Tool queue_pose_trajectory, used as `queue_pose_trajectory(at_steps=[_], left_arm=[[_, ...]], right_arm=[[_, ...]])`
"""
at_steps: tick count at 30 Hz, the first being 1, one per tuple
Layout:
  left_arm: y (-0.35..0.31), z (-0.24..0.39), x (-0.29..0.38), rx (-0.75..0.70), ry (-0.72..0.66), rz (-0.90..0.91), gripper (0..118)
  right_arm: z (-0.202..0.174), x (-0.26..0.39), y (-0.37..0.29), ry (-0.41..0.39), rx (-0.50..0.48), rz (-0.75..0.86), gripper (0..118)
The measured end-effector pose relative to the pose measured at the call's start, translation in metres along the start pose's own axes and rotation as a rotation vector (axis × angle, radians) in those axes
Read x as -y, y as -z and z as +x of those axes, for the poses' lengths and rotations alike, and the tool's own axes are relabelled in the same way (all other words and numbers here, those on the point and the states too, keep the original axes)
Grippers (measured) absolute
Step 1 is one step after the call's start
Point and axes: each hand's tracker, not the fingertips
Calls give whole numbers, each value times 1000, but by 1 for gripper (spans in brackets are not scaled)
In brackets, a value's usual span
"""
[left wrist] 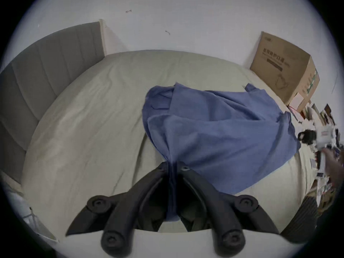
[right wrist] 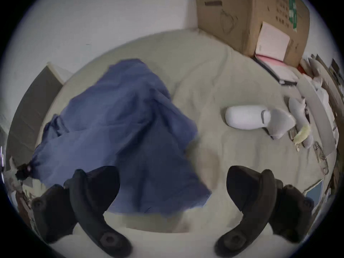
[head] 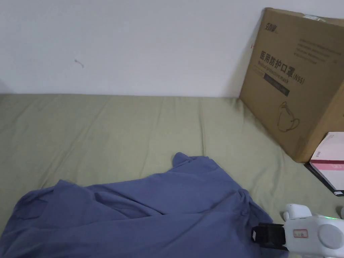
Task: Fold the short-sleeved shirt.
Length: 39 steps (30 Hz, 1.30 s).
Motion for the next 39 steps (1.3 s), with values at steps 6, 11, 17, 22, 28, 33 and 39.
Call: queue_pose_trajectory(at_steps=[6,11,17,22,28,33,39], left_arm=[[20,-9,8,-17,-12,-76,7],[12,-4,7,8,-48,-95,7],[-31,-17,0,65,-54,-93,7],[-68,-30,25,92,87,-263,7],[-75,-41,68,100,83,-369,7],[-92,-45,64,77,30,-239,96],[-114,-39,39,127,-34,-25,113]], right_arm=[[-15,-1,-3,-148,53,-90,56],[-27,10,-35,-208,-14,-104,6],[-15,45,-106,-176,-85,-105,6],[-3,105,-150,-173,-91,-240,6],[2,152,-138,-146,-74,-311,6],[-11,153,-157,-180,-53,-71,78],[-38,141,-179,-166,-92,81,117]])
